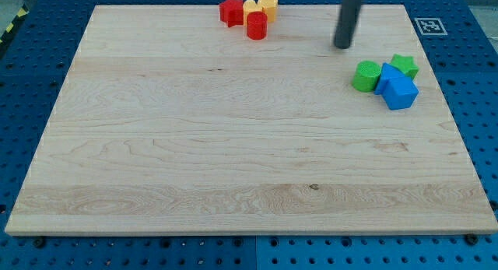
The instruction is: Separate the blue cube from the triangle
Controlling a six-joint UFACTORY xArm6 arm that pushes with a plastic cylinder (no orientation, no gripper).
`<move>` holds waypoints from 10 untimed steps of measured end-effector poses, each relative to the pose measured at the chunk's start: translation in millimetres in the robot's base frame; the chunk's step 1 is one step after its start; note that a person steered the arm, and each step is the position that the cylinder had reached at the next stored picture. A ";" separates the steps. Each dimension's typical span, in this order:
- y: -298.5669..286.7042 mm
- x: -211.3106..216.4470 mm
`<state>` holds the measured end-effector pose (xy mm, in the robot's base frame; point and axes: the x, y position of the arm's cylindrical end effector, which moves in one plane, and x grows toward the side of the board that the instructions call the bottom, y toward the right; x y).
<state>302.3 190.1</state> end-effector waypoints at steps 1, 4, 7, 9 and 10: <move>78.5 19.3; 80.1 97.2; 95.3 129.1; 61.6 125.2; 2.9 125.3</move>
<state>427.6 193.0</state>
